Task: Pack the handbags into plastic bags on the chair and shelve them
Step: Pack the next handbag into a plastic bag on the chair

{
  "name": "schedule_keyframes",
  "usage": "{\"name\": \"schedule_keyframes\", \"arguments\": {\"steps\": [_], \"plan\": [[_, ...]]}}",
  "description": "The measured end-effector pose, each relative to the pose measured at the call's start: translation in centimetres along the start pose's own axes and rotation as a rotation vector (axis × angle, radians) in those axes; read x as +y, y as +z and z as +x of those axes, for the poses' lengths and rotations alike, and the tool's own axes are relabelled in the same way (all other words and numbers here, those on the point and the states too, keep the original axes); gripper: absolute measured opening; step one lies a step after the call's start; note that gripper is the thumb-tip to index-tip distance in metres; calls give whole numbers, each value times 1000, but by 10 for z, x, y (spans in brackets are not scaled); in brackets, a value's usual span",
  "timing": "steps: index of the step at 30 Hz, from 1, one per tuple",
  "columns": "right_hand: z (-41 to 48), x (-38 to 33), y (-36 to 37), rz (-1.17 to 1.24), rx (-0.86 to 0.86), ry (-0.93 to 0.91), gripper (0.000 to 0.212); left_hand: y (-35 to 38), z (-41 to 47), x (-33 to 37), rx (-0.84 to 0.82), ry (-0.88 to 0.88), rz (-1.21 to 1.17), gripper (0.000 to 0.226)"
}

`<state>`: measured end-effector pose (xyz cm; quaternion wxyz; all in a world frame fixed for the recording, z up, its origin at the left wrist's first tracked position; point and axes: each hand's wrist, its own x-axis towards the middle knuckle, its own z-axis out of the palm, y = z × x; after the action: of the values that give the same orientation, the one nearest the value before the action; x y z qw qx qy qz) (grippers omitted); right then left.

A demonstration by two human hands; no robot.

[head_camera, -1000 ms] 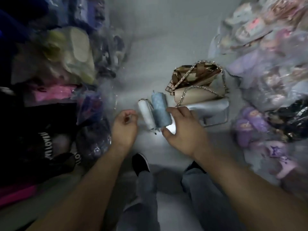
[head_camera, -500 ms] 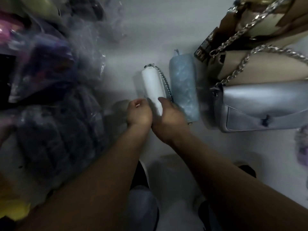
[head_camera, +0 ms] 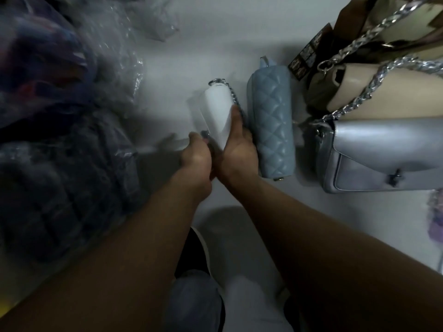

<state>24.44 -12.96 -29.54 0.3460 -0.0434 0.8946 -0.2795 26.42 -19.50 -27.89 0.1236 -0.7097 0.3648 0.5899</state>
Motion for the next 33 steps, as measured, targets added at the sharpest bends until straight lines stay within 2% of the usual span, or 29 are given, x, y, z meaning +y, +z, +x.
{"name": "schedule_keyframes", "arguments": {"steps": [3, 6, 9, 12, 16, 18, 22, 25, 27, 29, 30, 33], "plan": [[-13, -11, -18, 169, 21, -49, 83, -4, -12, 4, 74, 65, 45, 49], [-32, -20, -54, 313, -34, 9, 78, -12, -28, 7, 156, 154, 86, 36], [-52, -18, -105, 438, -129, 141, 73, -16, -62, 6, 235, 229, 186, 51], [-78, -8, -158, 544, -215, 204, 57, -13, -115, 10, 296, 252, 206, 72], [-118, 9, -233, 705, -343, 177, 34, 3, -188, 16, 129, 205, 114, 96], [-142, 11, -272, 789, -381, 193, 21, 16, -225, 18, 1, 185, 115, 96], [-178, 22, -346, 907, -331, 256, 18, 54, -306, 28, -164, 200, 141, 93], [-191, 31, -385, 913, -211, 292, 25, 79, -352, 34, -181, 238, 192, 74], [-198, 41, -411, 925, -75, 313, 43, 101, -375, 32, -170, 263, 174, 52], [-203, 53, -431, 944, 43, 377, 65, 124, -398, 27, -175, 308, 158, 40], [-205, 60, -440, 983, 80, 415, 71, 137, -408, 24, -182, 332, 159, 42], [-207, 92, -461, 1235, 137, 569, 92, 174, -435, 9, -174, 377, 203, 78]]}}
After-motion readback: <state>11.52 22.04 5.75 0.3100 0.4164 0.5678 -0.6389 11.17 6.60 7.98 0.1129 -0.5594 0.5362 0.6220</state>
